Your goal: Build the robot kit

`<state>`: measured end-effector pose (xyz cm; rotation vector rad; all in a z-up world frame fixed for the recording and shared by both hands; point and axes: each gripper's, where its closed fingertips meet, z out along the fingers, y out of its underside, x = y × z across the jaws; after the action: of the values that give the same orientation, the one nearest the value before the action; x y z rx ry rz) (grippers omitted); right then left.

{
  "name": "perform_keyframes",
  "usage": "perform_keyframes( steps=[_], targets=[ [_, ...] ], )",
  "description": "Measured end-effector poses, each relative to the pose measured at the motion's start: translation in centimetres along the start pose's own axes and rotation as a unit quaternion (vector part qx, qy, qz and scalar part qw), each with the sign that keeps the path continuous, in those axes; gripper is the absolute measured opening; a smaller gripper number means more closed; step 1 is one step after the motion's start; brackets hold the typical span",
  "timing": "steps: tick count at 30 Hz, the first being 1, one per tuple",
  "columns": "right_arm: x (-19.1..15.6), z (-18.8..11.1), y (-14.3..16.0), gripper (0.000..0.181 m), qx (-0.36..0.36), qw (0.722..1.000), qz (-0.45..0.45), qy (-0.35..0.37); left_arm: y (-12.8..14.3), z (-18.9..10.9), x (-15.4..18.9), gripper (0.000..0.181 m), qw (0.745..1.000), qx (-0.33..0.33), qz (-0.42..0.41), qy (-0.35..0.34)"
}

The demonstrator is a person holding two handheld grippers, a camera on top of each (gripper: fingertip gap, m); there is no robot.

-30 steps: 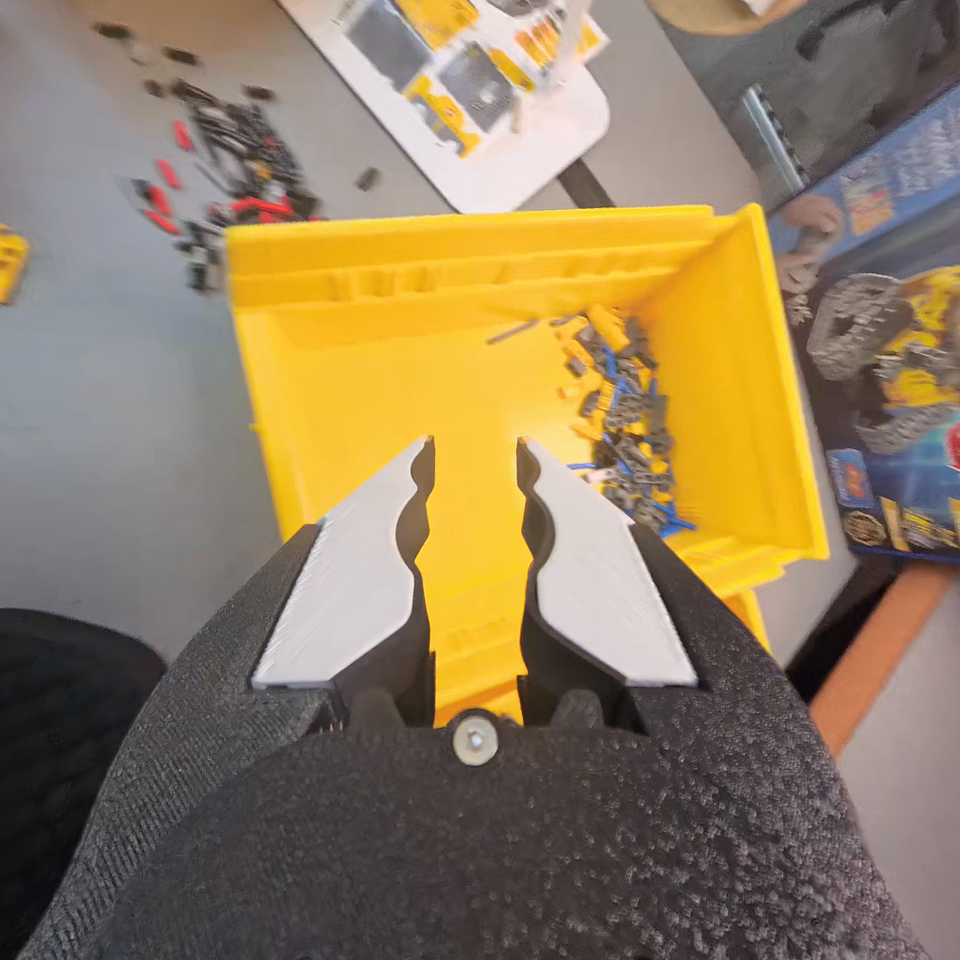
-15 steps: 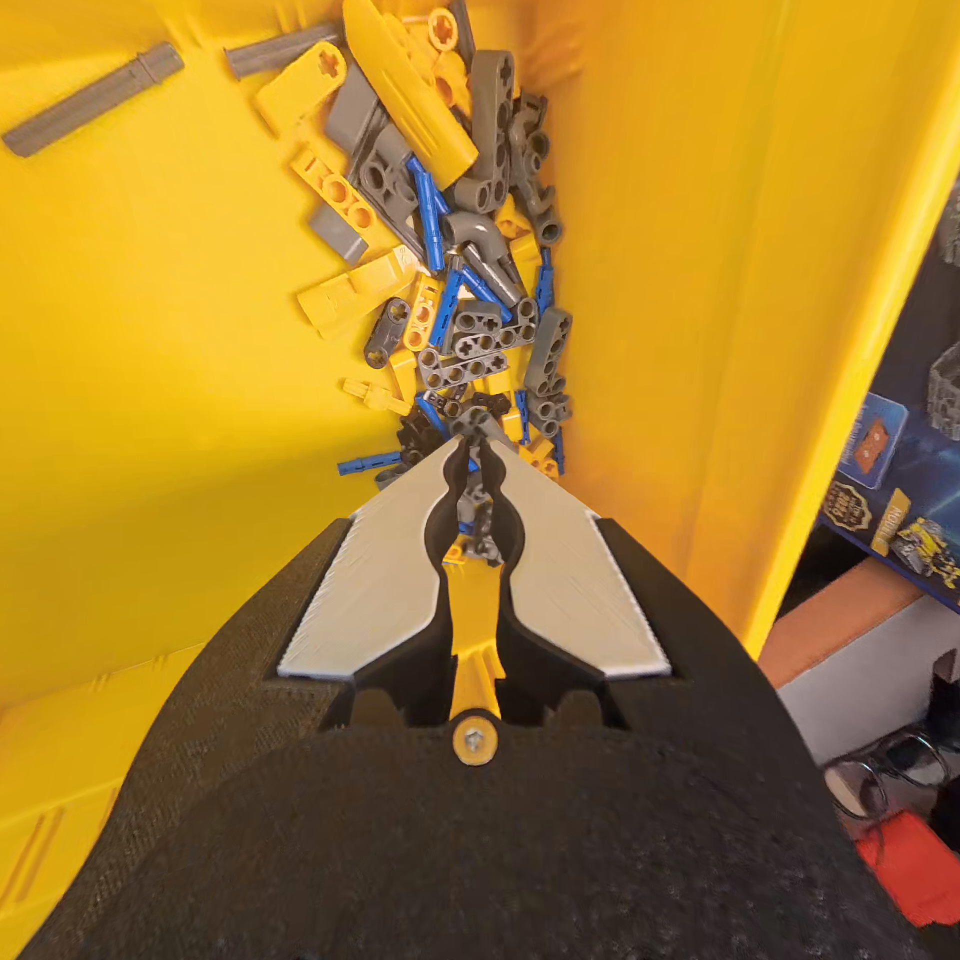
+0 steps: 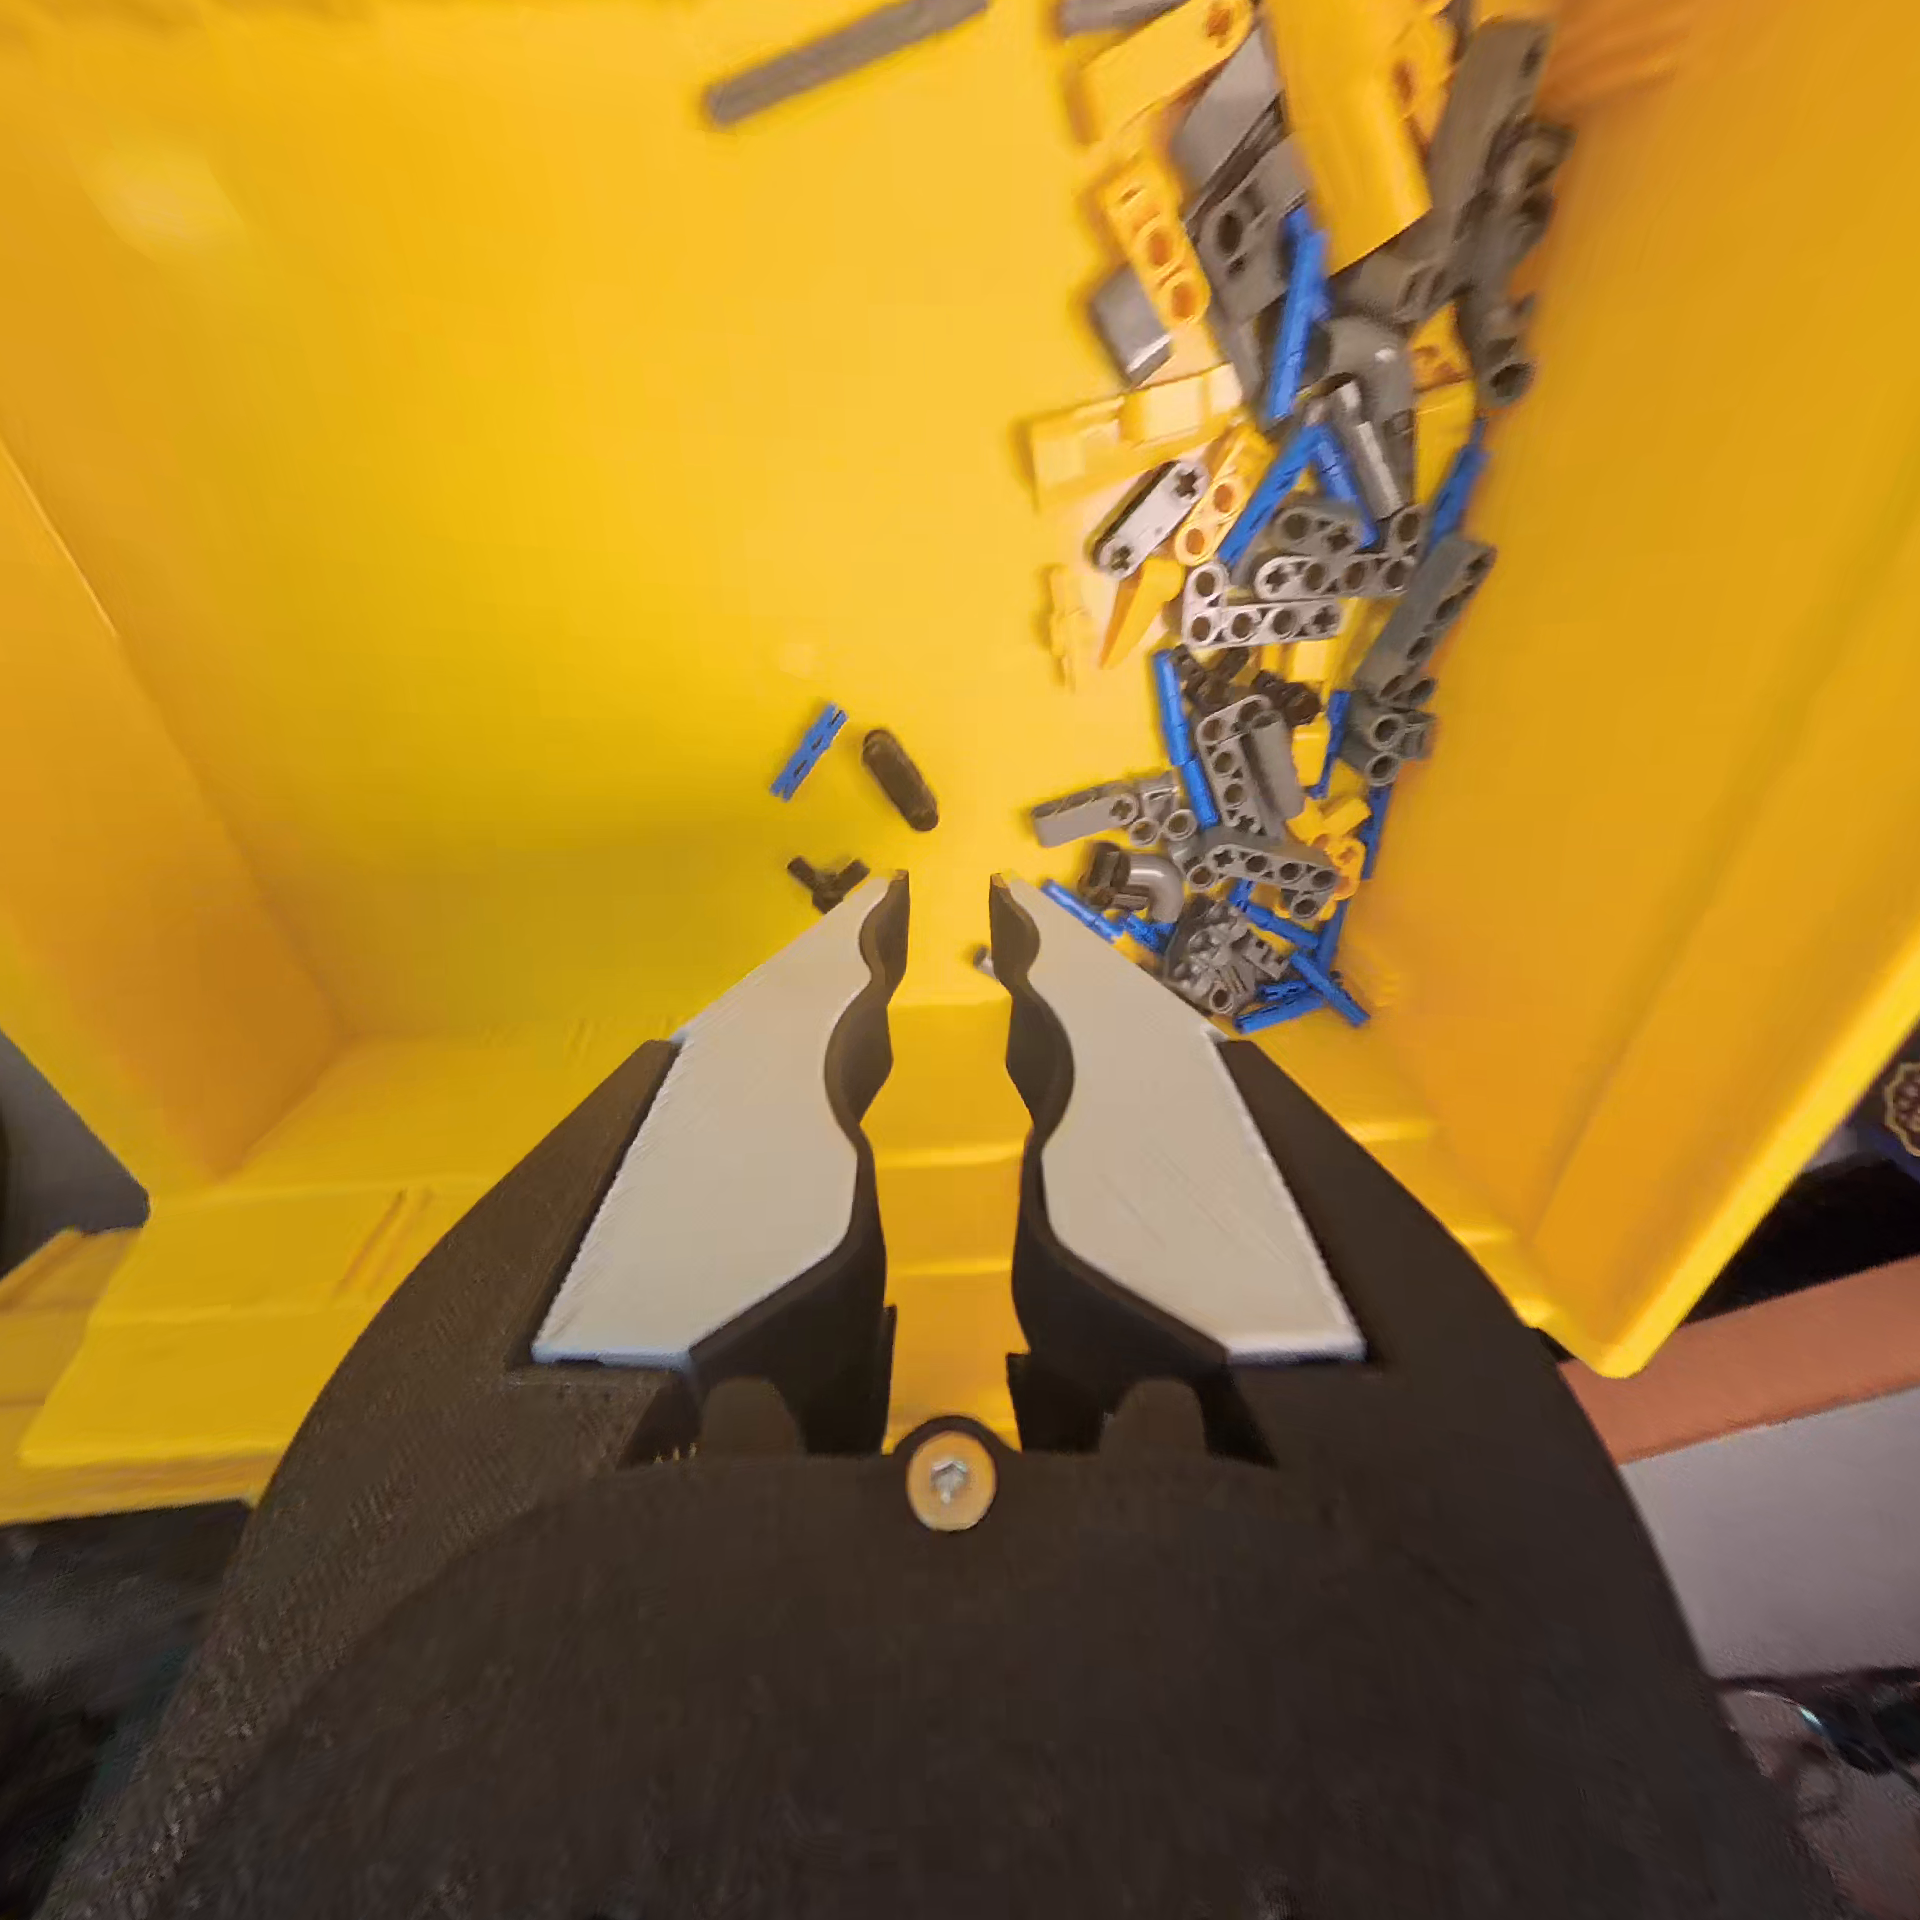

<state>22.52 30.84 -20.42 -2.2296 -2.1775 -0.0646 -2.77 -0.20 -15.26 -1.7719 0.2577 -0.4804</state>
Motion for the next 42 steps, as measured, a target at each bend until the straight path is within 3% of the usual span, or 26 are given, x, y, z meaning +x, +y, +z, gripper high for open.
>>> perform_keyframes(
  steps=[3, 8, 13, 16, 22, 26, 28, 33, 36, 40, 42],
  targets=[
    [-2.0, 0.8, 1.7, 0.02, -0.057, 0.996, -0.062, -0.011, 0.1, 0.0, 0.0, 0.025, 1.0, -0.002, -0.002, 0.001],
    [-2.6, 2.1, 2.7, 0.021, -0.097, 0.992, -0.084, -0.003, 0.0, 0.0, 0.0, 0.025, 1.0, -0.001, -0.002, 0.002],
    [-3.3, 2.7, 1.6, 0.011, -0.068, 0.994, -0.087, -0.018, 0.0, 0.0, 0.0, 0.025, 1.0, 0.0, -0.002, 0.002],
    [-4.3, 1.3, -1.1, 0.012, 0.014, 0.995, -0.082, -0.05, 0.0, 0.0, -0.1, 0.025, 1.0, 0.0, -0.005, 0.003],
    [5.1, -0.3, -1.3, 0.016, 0.022, 0.992, -0.008, 0.128, 0.0, 0.0, -0.1, 0.025, 1.0, -0.001, -0.008, 0.004],
    [7.8, 1.2, -1.4, 0.013, 0.011, 0.986, 0.006, 0.164, 0.0, 0.0, -0.1, 0.025, 1.0, 0.0, -0.008, 0.004],
    [7.8, 2.1, -1.5, 0.004, 0.003, 0.988, 0.001, 0.157, 0.0, 0.0, -0.2, 0.025, 1.0, 0.0, -0.011, 0.004],
    [5.5, 2.8, -2.1, 0.003, 0.005, 0.995, -0.009, 0.098, 0.0, 0.0, -0.2, 0.025, 1.0, 0.001, -0.015, 0.005],
    [2.5, 2.0, -3.1, 0.005, 0.041, 0.999, -0.01, 0.019, 0.0, 0.0, -0.2, 0.025, 1.0, 0.001, -0.014, 0.006],
    [4.5, 0.2, -2.2, 0.007, 0.032, 0.997, -0.003, 0.072, 0.0, 0.0, -0.1, 0.025, 1.0, 0.0, -0.013, 0.006],
    [6.4, -0.1, -0.2, 0.01, -0.016, 0.993, -0.003, 0.118, 0.0, 0.0, -0.1, 0.025, 1.0, 0.0, -0.011, 0.006]
  ],
)
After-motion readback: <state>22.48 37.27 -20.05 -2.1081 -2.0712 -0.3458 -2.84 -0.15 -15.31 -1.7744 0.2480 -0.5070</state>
